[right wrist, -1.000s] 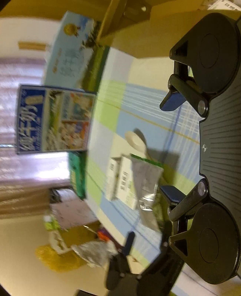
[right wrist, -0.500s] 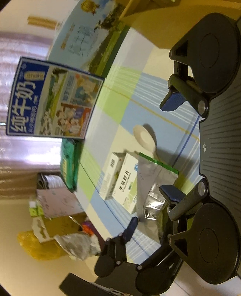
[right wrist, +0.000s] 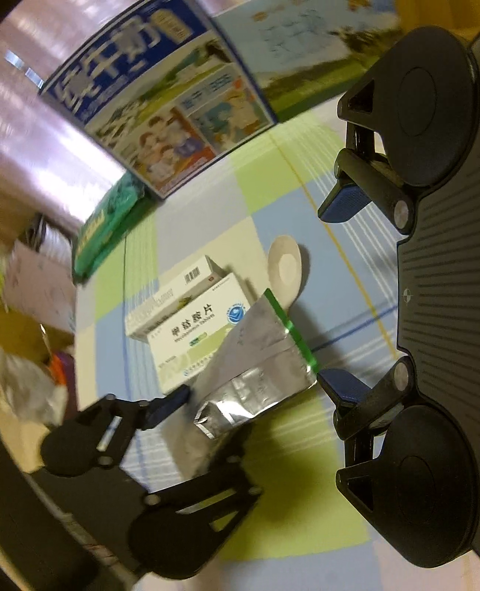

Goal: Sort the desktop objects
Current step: 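Lower left tool onto silver foil pouch while right tool approaches white spoon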

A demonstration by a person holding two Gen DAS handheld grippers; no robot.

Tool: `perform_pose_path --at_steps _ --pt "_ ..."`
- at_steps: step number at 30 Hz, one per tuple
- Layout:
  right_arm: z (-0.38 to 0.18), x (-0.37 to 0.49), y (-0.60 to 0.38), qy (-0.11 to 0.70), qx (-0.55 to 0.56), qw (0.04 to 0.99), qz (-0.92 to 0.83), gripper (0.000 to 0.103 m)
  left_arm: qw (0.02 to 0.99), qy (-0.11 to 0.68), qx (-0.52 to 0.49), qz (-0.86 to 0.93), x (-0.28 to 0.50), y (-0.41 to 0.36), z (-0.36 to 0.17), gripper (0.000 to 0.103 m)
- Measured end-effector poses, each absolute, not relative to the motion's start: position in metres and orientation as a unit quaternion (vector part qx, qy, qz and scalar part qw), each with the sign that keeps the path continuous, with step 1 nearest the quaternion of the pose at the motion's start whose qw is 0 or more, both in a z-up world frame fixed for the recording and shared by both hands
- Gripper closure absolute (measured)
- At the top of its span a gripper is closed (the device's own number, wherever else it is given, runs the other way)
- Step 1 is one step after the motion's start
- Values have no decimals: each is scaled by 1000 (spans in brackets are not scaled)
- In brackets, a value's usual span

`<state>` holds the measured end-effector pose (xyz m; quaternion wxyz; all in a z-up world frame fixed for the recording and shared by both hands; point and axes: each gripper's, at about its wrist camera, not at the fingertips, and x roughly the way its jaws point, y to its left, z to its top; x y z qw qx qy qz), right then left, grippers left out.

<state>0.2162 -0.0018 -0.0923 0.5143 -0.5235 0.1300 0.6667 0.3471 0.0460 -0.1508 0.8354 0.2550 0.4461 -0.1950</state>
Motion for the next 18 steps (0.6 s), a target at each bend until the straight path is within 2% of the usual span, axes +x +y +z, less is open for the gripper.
perform_pose_path --at_steps 8,12,16,18 --pt "-112 224 22 77 -590 430 679 19 828 448 272 -198 323 61 -146 80" --pt "-126 219 34 47 -618 385 684 19 828 438 287 -202 315 63 -144 81" --pt "-139 221 53 51 -625 365 688 19 829 428 291 -212 314 58 -145 74" --pt "-144 223 60 61 -625 358 691 19 833 423 278 -222 315 57 -145 59"
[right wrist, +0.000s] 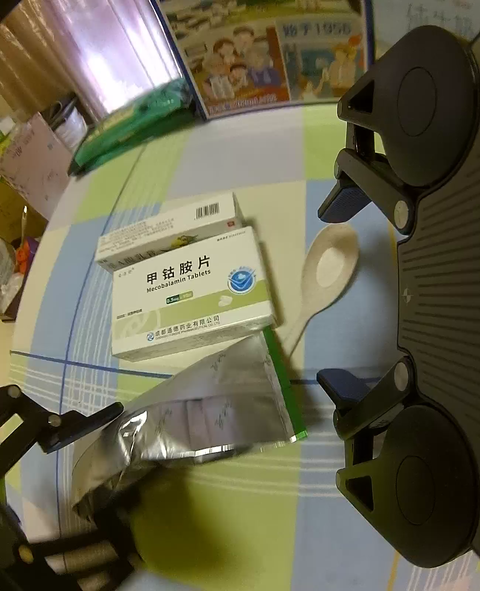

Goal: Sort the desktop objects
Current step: 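Lower left tool onto silver foil pouch while right tool approaches white spoon, then grasp silver foil pouch with left tool while right tool grasps spoon handle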

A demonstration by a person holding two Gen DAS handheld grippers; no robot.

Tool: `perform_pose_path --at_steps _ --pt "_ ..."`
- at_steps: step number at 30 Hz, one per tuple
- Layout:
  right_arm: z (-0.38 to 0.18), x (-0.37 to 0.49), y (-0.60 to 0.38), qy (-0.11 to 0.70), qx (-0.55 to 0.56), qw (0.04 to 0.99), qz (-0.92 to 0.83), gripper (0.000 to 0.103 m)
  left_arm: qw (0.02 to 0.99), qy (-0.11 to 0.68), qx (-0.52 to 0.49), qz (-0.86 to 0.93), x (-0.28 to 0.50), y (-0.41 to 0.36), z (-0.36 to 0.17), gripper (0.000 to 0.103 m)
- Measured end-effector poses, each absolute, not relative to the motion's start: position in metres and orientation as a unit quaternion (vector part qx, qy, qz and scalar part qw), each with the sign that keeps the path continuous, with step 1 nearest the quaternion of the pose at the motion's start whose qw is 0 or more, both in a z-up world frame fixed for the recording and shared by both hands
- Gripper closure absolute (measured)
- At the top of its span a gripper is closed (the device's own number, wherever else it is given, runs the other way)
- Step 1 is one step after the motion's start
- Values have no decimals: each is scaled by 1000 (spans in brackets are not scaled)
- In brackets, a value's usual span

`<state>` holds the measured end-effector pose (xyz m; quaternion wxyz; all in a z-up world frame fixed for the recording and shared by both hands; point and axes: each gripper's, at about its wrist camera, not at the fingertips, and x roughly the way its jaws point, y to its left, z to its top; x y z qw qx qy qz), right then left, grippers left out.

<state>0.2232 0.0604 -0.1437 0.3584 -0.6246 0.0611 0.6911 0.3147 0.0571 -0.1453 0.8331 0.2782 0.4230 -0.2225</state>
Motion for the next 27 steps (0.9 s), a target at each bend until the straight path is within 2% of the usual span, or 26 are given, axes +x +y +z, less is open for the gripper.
perform_pose_path --at_steps 3,14,16,17,20,22,23,24,27 --pt "-146 230 72 86 -611 348 706 19 838 417 261 -237 319 58 -147 51" --pt "-150 242 95 144 -603 317 718 20 834 430 244 -245 334 62 -163 50" --pt "-148 245 98 173 -597 320 715 28 833 435 244 -242 335 62 -165 50" --pt "-148 245 96 187 -593 322 714 35 832 436 244 -242 335 61 -166 50" --pt "-145 245 89 196 -593 333 707 45 831 438 242 -241 335 61 -166 52" --pt "-142 244 81 203 -593 339 702 57 830 443 242 -239 334 60 -166 54" --pt "-141 243 77 208 -595 338 699 68 830 444 241 -236 334 60 -165 57" --pt "-141 242 72 209 -597 335 698 73 830 446 240 -232 334 59 -165 58" --pt "-142 236 55 206 -610 321 695 75 828 450 244 -227 327 57 -164 62"
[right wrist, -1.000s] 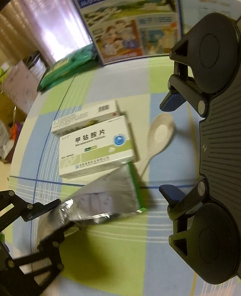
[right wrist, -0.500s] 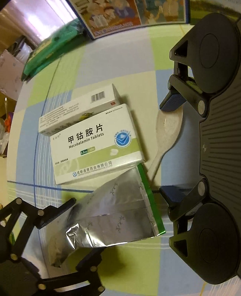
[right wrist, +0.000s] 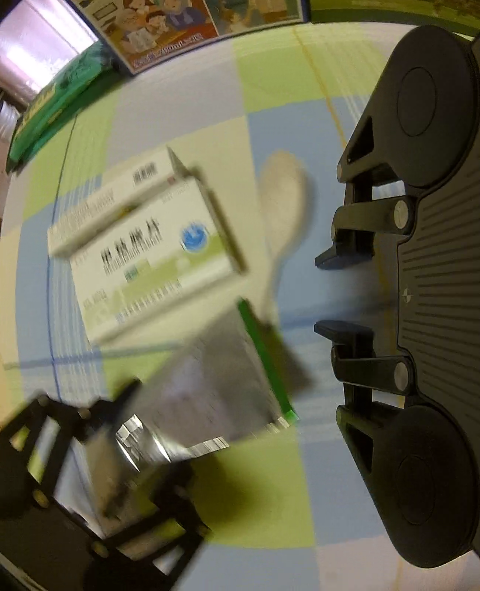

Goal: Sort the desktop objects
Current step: 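Grasp silver foil pouch with left tool while right tool grasps spoon handle, then lift spoon with right tool toward cardboard box while left tool holds pouch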

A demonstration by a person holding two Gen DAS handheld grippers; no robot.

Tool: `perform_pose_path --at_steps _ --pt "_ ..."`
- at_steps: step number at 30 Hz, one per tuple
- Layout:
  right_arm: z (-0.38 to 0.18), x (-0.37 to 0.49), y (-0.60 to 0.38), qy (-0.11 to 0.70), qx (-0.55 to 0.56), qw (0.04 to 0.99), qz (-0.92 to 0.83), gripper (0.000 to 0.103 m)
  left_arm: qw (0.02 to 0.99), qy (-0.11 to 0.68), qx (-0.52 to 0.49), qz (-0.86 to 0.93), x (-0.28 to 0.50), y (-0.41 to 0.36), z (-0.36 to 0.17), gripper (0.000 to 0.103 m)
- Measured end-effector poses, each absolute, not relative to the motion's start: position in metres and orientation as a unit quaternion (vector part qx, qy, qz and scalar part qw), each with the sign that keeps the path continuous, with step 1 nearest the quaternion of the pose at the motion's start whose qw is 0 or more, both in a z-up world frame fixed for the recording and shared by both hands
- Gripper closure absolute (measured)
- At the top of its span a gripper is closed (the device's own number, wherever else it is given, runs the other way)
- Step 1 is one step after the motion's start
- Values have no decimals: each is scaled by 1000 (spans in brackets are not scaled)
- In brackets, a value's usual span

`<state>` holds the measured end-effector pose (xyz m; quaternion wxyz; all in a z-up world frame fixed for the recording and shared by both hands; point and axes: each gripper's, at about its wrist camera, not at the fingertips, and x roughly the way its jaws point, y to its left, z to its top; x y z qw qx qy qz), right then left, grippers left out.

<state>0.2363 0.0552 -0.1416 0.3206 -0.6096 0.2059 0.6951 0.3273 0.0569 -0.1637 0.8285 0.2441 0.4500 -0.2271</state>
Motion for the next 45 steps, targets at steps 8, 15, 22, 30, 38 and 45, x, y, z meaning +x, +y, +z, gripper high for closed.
perform_pose_path --at_steps 8,15,22,30,38,45 --pt "-118 234 41 98 -610 360 699 39 830 461 244 -199 317 63 -161 65" --pt "-132 231 64 29 -638 320 700 36 835 446 244 -210 321 61 -159 60" --pt "-145 231 92 51 -639 271 718 34 839 428 244 -231 327 55 -160 57" --pt "-147 253 127 193 -615 296 705 30 844 424 230 -236 331 57 -160 52" --pt "-143 250 99 244 -616 294 689 77 841 437 227 -222 331 58 -162 50" --pt "-142 240 52 283 -624 318 656 98 841 458 213 -194 326 59 -165 61"
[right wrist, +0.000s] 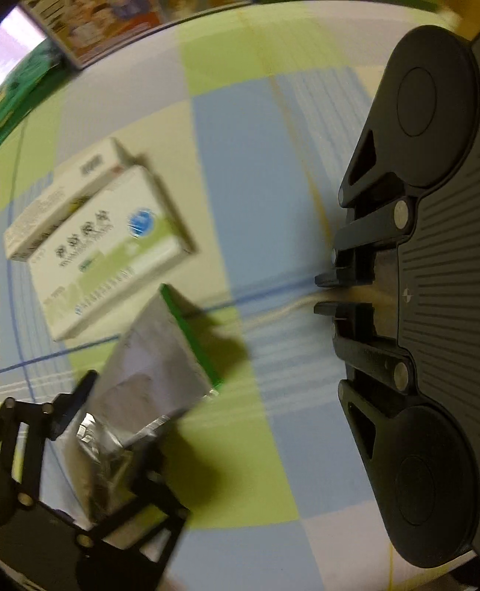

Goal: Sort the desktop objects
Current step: 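Lift spoon with right tool toward cardboard box while left tool holds pouch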

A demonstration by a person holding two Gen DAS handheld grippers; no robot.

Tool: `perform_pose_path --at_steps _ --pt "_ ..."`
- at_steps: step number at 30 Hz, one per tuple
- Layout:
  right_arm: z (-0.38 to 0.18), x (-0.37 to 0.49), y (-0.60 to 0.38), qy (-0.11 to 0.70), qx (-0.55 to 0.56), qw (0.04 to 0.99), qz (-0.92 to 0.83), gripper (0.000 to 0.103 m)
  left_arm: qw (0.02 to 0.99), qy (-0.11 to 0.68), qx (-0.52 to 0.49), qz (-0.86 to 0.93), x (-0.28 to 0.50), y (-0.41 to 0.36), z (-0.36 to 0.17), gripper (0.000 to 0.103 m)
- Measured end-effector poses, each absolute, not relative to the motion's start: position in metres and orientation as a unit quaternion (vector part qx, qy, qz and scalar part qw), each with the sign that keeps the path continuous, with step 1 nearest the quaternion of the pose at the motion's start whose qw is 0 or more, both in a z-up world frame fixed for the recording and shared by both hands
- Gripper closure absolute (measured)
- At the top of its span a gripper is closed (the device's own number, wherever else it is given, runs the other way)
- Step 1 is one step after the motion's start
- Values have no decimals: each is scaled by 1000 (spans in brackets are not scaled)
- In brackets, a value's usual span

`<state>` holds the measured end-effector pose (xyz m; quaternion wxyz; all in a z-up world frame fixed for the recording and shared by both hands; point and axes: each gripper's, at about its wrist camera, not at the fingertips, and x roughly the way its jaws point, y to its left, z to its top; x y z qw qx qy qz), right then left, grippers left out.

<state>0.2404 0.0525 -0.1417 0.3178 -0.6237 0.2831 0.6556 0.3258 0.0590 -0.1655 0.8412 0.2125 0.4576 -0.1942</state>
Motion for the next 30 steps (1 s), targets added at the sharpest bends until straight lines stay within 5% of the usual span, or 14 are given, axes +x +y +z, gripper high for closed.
perform_pose_path --at_steps 9,17,20,23,25,27,30 --pt "-132 246 -33 416 -526 443 595 98 837 489 186 -159 301 44 -160 65" --pt "-129 259 -116 572 -312 513 559 98 839 517 104 -136 249 30 -153 65" --pt "-124 249 -140 539 -282 555 567 98 840 518 76 -141 231 25 -147 64" --pt "-122 233 -156 469 -272 611 577 94 855 499 75 -121 214 22 -141 50" --pt "-118 222 -183 438 -251 630 590 86 865 482 77 -113 203 19 -137 48" --pt "-120 212 -204 407 -238 646 600 45 871 472 76 -110 196 18 -135 47" --pt "-124 193 -214 362 -254 658 609 36 877 459 76 -118 192 16 -134 37"
